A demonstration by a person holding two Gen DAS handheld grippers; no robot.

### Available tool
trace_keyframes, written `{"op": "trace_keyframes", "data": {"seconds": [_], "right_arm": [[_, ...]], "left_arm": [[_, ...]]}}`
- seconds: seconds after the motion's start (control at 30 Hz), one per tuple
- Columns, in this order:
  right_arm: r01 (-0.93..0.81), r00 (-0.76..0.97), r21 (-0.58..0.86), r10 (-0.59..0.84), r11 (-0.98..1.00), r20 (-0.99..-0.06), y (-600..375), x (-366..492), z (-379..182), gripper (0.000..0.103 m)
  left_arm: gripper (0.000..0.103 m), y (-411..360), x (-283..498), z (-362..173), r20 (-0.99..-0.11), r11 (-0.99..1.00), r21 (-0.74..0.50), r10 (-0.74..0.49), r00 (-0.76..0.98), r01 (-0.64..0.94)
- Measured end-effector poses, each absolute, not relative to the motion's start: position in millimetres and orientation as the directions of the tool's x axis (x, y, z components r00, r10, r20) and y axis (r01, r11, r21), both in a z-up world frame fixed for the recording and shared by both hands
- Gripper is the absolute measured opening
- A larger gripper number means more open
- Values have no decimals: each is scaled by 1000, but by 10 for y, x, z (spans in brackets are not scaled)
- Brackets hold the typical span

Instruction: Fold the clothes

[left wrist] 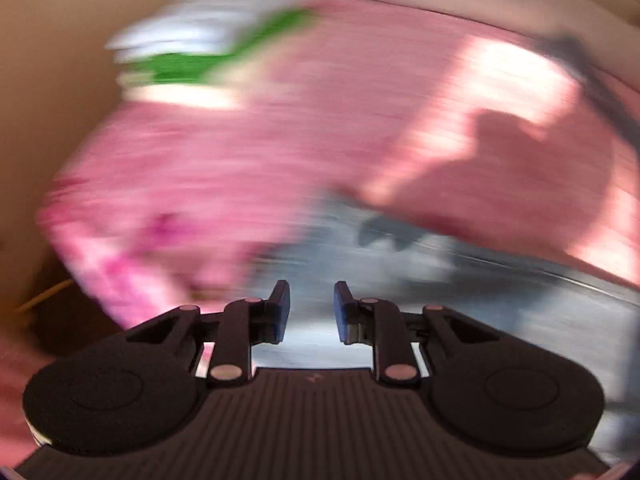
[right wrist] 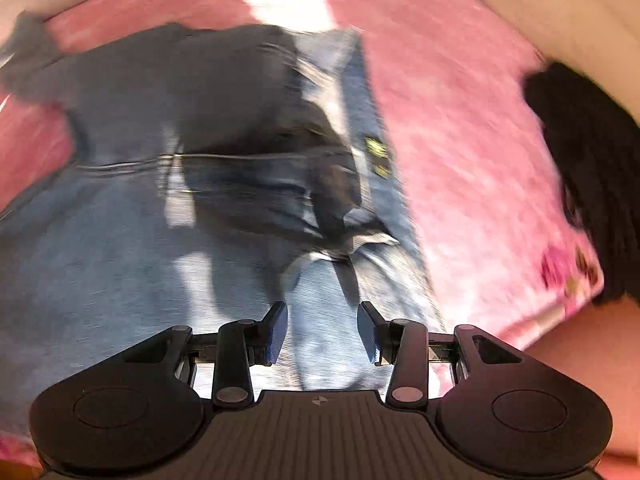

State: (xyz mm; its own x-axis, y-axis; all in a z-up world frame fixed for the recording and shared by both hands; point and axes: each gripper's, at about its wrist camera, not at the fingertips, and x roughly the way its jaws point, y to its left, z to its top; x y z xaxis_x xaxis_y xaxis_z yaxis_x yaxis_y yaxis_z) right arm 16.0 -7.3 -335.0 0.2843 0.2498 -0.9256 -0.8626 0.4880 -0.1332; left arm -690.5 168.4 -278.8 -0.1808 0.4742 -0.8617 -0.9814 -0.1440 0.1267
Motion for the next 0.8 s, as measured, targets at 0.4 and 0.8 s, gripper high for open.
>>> {"op": "trace_keyframes", "data": {"seconds": [0.4,0.8], "right_arm": [[-842,250,-45,316,538,-915,150,574,-3069,42],[-967,158,-32,497,252,-853,2194,409,-3058,43]], "left_arm": [[29,2405,-5011,-2734,-857,277,-36,485,172,-960],[38,4747,-4346,-2850,-843,279,-145,468,266,-949]]}}
